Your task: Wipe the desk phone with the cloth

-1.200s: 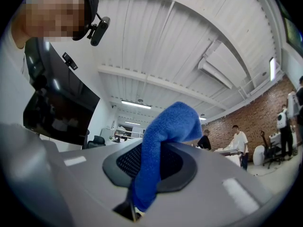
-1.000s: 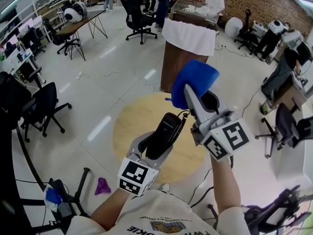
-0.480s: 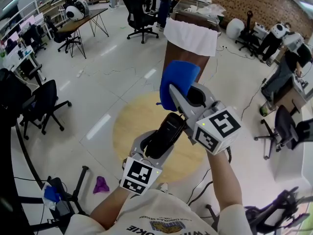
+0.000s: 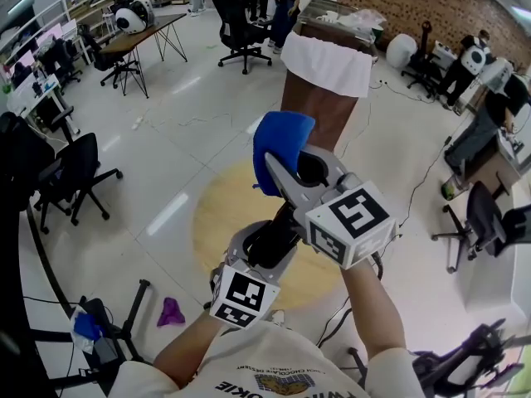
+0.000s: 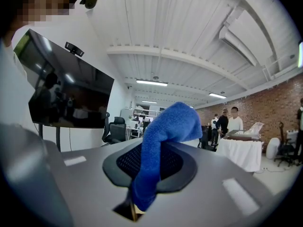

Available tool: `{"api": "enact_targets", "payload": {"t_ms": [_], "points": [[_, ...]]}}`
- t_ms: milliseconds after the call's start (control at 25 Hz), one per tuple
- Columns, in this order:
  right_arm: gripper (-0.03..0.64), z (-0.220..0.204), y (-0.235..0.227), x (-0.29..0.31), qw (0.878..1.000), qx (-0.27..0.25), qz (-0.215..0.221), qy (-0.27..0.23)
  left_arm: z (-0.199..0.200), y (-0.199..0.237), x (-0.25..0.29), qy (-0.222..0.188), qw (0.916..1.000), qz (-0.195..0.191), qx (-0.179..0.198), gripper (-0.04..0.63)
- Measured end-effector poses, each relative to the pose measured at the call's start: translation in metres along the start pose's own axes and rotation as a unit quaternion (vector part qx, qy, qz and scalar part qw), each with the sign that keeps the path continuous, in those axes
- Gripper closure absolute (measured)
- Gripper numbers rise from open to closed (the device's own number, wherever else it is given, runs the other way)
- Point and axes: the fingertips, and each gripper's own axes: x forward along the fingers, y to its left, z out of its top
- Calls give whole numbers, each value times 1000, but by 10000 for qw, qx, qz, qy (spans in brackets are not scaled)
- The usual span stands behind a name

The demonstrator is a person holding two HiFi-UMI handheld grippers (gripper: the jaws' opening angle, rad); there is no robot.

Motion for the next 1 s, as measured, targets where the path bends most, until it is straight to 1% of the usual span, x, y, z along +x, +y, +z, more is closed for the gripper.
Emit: {"api": "enact_targets", "payload": {"t_ms": [400, 560, 720, 880, 1000], "points": [[555, -17, 35, 11, 9989, -226, 276, 313, -6, 0, 4, 129, 9999, 45, 73, 341], [555, -23, 49, 11, 9977, -432, 290, 438, -9, 2, 6, 152, 9999, 65, 20, 341], [555, -28, 58, 12, 9976, -396, 360, 440, -11, 5, 5, 159, 9998, 87, -12, 341], [555, -26, 58, 11, 9981, -440, 302, 302, -15, 6, 7, 187, 9998, 81, -89, 341], [555, -13, 54, 1, 9991, -402, 166, -8, -21, 6, 8, 171, 9995, 21, -268, 341]]}}
